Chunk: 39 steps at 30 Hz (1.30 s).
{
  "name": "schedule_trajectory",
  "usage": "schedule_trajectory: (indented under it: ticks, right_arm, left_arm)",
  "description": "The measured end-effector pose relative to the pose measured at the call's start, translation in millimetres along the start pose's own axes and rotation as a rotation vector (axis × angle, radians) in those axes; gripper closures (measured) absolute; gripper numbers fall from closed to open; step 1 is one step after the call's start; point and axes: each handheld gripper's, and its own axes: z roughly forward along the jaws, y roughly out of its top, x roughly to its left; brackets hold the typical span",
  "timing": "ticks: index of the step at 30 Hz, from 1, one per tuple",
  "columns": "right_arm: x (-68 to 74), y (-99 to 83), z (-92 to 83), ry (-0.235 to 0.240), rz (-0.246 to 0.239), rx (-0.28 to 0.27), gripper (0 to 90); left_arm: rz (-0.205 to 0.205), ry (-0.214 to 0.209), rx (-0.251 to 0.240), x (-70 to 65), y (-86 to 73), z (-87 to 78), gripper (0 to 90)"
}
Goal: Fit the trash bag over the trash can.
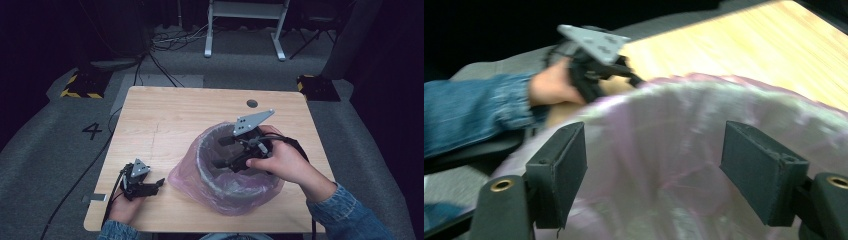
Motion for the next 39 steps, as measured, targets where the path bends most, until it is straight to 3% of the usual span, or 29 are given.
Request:
schedule_trajectory:
  ticks: [3,11,18,23,26,32,39]
  right_arm:
    - [5.6,-3.8,-0.2,0.051,-0.045,0.024,26.5]
    - [8.5,-13.9,21.4,0.083,-0.103,0.135,28.7]
    - [12.3,-22.8,42.3,0.101,-0.093,0.244,50.7]
    - [12.2,-28.4,55.0,0.082,-0.080,0.307,54.9]
    - [10.2,-33.3,64.8,0.069,-0.082,0.339,51.7]
    - [2.2,-44.1,84.9,0.029,-0.037,0.391,38.0]
    - [-4.0,-51.7,100.3,0.004,-0.010,0.458,29.8]
  left_arm:
    - [-0.001,0.000,0.000,0.0,0.1,0.1,26.7]
    - [-0.004,0.001,-0.001,0.2,0.4,0.7,26.6]
    - [-0.003,0.001,0.002,0.4,0.7,0.7,26.6]
    - [-0.005,0.000,0.002,0.2,0.6,0.7,26.5]
    - [-0.005,0.001,0.000,0.2,0.6,0.8,26.5]
    - [-0.006,0.001,0.000,0.2,0.6,0.8,26.5]
    - [-0.005,0.001,0.000,0.2,0.6,0.8,26.5]
